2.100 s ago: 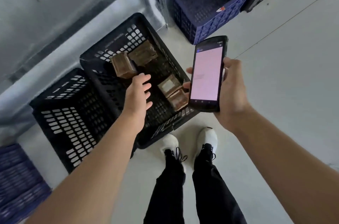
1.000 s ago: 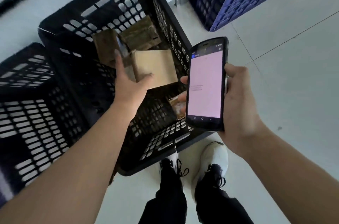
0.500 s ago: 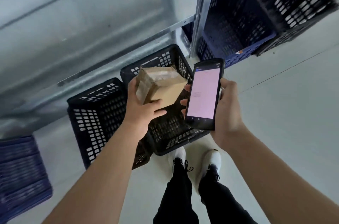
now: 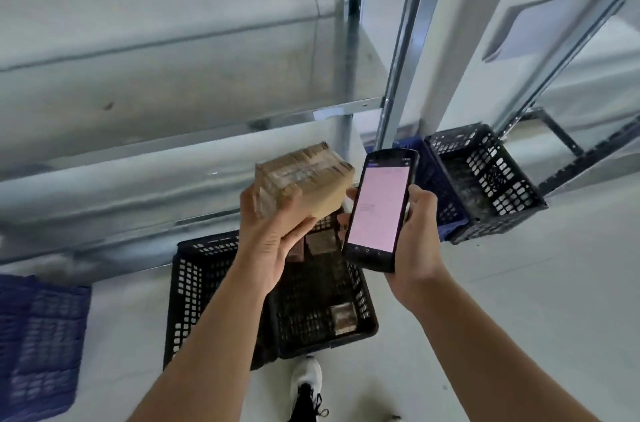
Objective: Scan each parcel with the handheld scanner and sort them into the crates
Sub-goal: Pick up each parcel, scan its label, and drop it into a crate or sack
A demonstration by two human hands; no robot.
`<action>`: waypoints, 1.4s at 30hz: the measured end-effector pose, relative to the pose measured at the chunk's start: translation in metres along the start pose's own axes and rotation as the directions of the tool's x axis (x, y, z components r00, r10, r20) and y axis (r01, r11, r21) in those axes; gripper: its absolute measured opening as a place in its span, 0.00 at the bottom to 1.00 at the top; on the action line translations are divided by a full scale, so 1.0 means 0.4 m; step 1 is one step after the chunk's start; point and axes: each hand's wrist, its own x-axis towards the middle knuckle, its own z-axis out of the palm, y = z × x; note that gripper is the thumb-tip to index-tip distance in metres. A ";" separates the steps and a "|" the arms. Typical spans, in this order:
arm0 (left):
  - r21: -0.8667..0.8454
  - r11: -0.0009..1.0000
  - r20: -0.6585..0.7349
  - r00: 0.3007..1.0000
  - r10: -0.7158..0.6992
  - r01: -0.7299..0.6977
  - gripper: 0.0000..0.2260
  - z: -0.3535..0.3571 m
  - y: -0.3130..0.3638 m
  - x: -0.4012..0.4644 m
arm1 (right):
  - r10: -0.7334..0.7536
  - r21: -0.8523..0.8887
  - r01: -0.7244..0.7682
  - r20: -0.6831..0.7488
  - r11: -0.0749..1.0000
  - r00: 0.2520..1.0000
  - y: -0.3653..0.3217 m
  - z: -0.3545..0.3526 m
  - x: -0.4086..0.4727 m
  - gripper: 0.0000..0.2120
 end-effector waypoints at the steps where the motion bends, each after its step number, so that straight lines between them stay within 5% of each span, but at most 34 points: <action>1: -0.017 1.000 -0.009 1.000 0.018 -0.018 0.39 0.033 0.029 -0.025 | -0.022 -0.012 0.022 0.012 1.000 1.000 -0.035 0.006 -0.024 0.30; 5: -0.013 0.991 -0.065 0.989 0.135 -0.136 0.23 0.148 0.145 -0.134 | -0.108 -0.036 0.113 0.114 0.993 0.988 -0.177 0.031 -0.124 0.30; 12: 0.091 0.872 0.008 0.876 0.482 -0.481 0.53 0.280 0.383 -0.353 | -0.255 0.049 0.251 0.281 0.967 0.925 -0.424 0.103 -0.337 0.29; 17: 0.157 0.732 0.099 0.748 0.657 -0.663 0.41 0.342 0.523 -0.489 | -0.395 0.132 0.372 0.346 0.919 0.851 -0.544 0.168 -0.465 0.28; 23: 0.155 0.634 0.297 0.647 0.702 -0.758 0.46 0.346 0.658 -0.607 | -0.489 0.206 0.444 0.403 0.872 0.774 -0.634 0.252 -0.596 0.33; 29: 0.151 0.587 0.386 0.594 0.706 -0.796 0.49 0.294 0.766 -0.663 | -0.509 0.216 0.464 0.461 0.859 0.727 -0.654 0.338 -0.683 0.25; 35: 0.052 0.676 0.376 0.642 0.668 -0.735 0.22 0.249 0.853 -0.706 | -0.545 0.233 0.494 0.423 0.838 0.724 -0.631 0.401 -0.734 0.25; 42: 0.102 0.539 0.397 0.531 0.749 -0.836 0.35 0.221 0.898 -0.740 | -0.572 0.291 0.492 0.418 0.820 0.706 -0.642 0.409 -0.755 0.21</action>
